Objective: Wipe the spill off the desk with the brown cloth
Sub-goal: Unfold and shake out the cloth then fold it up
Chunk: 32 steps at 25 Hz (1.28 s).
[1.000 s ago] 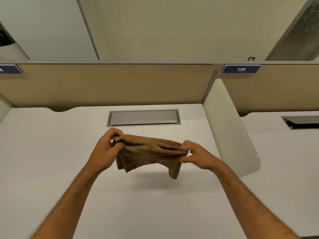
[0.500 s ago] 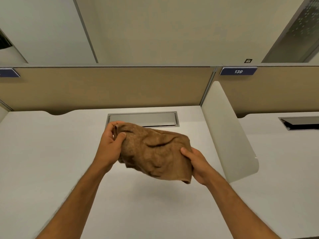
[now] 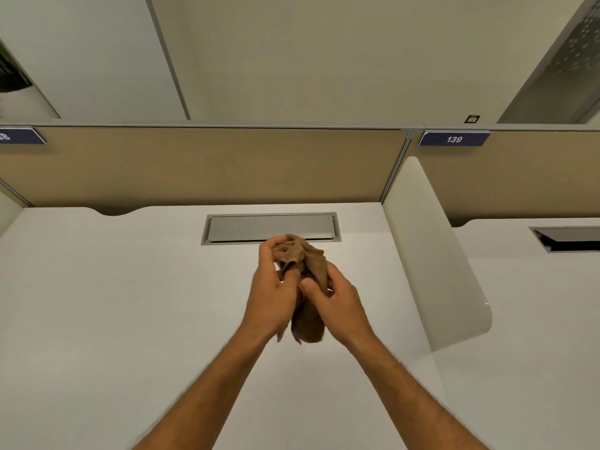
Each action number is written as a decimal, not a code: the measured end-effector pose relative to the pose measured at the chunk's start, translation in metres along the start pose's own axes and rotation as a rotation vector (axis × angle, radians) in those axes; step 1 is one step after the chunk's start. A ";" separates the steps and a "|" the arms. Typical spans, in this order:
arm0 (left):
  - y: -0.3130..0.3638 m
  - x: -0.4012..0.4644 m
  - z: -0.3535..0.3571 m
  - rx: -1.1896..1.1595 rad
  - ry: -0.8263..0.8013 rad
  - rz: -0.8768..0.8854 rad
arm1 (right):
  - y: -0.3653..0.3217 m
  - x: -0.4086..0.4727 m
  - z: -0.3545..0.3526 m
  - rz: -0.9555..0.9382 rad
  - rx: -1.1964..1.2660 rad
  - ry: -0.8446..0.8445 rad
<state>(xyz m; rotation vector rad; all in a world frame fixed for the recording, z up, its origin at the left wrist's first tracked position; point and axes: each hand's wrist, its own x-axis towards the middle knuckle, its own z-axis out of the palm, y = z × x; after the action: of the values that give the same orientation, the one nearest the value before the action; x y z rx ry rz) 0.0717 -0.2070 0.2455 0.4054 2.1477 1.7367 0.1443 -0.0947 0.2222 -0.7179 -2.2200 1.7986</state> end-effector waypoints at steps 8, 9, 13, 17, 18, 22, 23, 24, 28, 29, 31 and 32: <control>-0.023 -0.001 -0.024 -0.055 -0.022 0.078 | 0.025 0.000 -0.019 0.132 0.248 -0.025; -0.027 0.001 -0.025 -0.007 0.079 0.050 | 0.025 0.002 -0.022 0.171 0.327 -0.028; -0.043 0.007 -0.033 -0.156 -0.197 -0.273 | 0.018 0.008 -0.034 0.301 0.643 -0.129; -0.049 0.005 -0.028 -0.140 -0.298 -0.221 | 0.015 0.012 -0.032 0.302 0.497 -0.178; -0.050 0.005 -0.026 -0.069 -0.256 -0.162 | 0.016 0.014 -0.032 0.300 0.444 -0.144; -0.045 0.009 -0.024 0.032 -0.217 -0.063 | 0.030 0.019 -0.030 0.262 0.527 0.112; -0.043 0.011 -0.026 0.001 -0.246 -0.121 | 0.033 0.019 -0.027 0.258 0.574 0.162; -0.042 0.013 -0.027 -0.032 -0.307 -0.213 | 0.035 0.019 -0.025 0.264 0.613 0.191; -0.052 0.008 -0.033 -0.184 -0.543 -0.482 | 0.036 0.021 -0.037 0.340 0.709 0.026; -0.055 0.008 -0.035 -0.278 -0.525 -0.491 | 0.038 0.020 -0.041 0.356 0.688 -0.079; -0.057 0.010 -0.038 -0.413 -0.510 -0.500 | 0.041 0.016 -0.043 0.394 0.584 -0.271; -0.056 0.011 -0.035 -0.395 -0.518 -0.497 | 0.042 0.014 -0.040 0.440 0.518 -0.304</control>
<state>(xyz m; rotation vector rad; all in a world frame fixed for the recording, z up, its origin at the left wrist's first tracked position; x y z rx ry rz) 0.0463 -0.2453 0.1964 0.1654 1.3585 1.5045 0.1598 -0.0468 0.1901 -0.9081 -1.6916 2.7105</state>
